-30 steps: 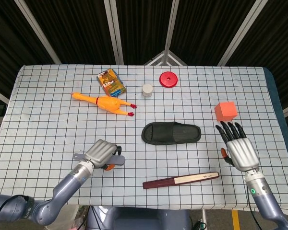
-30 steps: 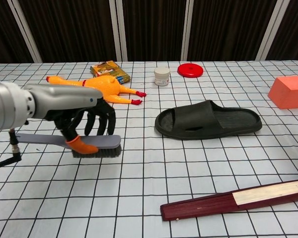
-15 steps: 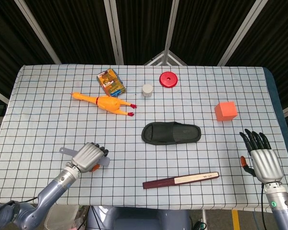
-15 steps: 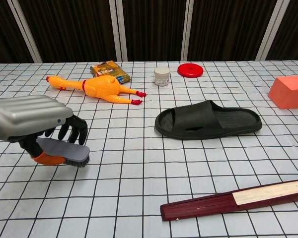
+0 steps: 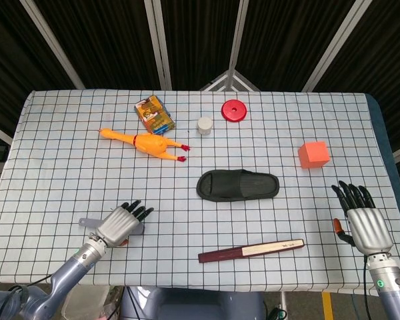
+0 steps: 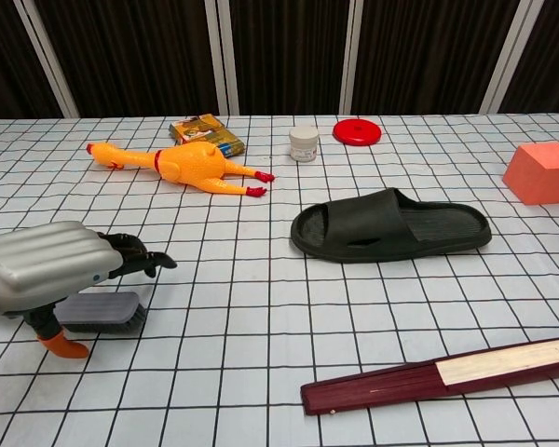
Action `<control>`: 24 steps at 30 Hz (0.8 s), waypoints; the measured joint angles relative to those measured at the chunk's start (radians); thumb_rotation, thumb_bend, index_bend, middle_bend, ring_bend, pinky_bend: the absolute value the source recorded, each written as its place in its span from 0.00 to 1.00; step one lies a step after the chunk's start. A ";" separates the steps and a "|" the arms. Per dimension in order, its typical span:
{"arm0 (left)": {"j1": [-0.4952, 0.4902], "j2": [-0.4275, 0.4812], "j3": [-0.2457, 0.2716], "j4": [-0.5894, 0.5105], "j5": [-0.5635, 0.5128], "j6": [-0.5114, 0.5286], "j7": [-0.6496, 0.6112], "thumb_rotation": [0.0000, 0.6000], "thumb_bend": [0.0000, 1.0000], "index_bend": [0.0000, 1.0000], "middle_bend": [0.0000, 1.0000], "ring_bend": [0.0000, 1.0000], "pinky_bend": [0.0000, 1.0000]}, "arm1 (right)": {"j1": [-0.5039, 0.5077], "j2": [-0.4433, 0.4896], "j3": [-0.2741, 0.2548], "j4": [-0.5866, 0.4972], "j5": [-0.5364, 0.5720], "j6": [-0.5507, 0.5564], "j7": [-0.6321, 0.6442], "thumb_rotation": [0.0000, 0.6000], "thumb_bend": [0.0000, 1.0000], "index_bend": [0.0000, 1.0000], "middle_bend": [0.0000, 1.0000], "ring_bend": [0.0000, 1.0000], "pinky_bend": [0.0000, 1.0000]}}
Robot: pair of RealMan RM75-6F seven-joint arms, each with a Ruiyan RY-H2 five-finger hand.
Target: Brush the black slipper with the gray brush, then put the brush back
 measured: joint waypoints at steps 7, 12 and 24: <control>0.027 0.080 -0.023 -0.101 0.086 0.054 -0.192 1.00 0.00 0.00 0.05 0.03 0.19 | -0.015 0.012 0.007 -0.019 -0.005 0.012 -0.003 1.00 0.55 0.00 0.00 0.00 0.00; 0.096 0.165 -0.017 -0.158 0.200 0.200 -0.307 1.00 0.00 0.00 0.04 0.01 0.11 | -0.031 0.025 0.010 -0.033 -0.013 0.032 0.012 1.00 0.53 0.00 0.00 0.00 0.00; 0.514 0.194 0.007 0.032 0.272 0.750 -0.419 1.00 0.00 0.00 0.00 0.00 0.00 | -0.153 0.073 0.007 -0.087 0.070 0.129 0.016 1.00 0.40 0.00 0.00 0.00 0.00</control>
